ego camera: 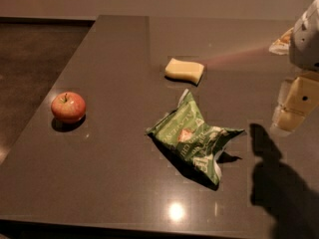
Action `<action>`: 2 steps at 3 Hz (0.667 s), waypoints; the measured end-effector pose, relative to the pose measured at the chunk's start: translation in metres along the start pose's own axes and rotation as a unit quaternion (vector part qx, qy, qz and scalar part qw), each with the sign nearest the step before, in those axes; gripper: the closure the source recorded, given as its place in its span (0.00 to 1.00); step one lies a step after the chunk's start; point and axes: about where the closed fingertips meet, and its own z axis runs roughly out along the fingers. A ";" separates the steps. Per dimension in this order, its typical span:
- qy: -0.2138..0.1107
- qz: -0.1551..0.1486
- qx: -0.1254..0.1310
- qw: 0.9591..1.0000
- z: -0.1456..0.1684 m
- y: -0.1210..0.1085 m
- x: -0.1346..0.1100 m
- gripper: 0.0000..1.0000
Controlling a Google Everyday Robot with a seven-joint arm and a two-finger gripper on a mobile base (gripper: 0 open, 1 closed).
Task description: Move green jalapeno chip bag near apple
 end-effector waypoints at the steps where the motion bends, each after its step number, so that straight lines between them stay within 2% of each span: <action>1: -0.012 0.000 -0.013 1.000 0.015 0.007 -0.011 0.00; 2: -0.029 0.004 -0.023 0.999 0.038 0.015 -0.027 0.00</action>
Offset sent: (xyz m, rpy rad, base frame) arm 0.0085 0.0603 -0.0673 0.1160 0.0592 0.0172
